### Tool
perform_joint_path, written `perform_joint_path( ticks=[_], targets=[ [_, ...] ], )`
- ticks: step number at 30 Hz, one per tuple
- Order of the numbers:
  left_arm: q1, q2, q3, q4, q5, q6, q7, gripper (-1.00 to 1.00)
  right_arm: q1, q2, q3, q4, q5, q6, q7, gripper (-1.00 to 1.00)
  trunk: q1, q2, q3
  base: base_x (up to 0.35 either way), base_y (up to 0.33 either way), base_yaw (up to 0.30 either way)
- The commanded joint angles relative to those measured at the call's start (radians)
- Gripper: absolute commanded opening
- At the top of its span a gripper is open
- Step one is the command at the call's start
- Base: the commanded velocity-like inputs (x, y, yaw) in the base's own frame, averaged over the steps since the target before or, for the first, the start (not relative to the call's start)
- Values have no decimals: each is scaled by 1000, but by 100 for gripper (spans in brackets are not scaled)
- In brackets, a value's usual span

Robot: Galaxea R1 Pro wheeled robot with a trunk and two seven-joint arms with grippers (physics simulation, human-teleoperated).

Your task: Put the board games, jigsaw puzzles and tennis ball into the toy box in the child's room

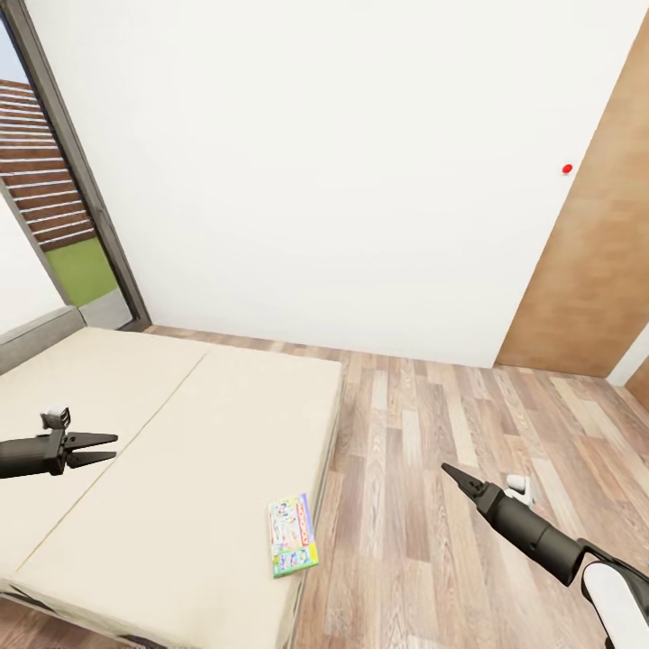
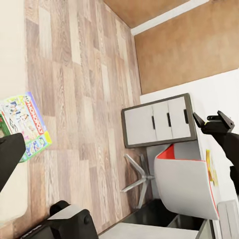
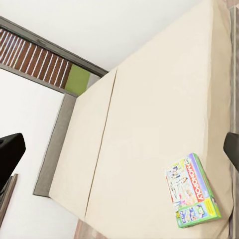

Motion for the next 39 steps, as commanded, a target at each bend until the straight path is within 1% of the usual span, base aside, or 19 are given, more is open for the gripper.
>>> perform_joint_path(
  ticks=[1,27,32,39],
  targets=[
    [-2,1,-7,1,4,11,-5,100,-1,0,-1,0,-1,6,2,100,0,-2,-2,0,0,36],
    [-2,1,-7,1,4,11,-5,100,-1,0,0,-2,-1,1,1,100,0,-2,-2,0,0,7],
    [-2,1,-7,1,4,11,-5,100,-1,0,2,-2,0,0,1,100,0,-2,-2,31,0,173],
    [-2,1,-7,1,4,11,-5,100,-1,0,18,-2,1,0,0,100,0,-2,-2,104,0,263]
  ],
)
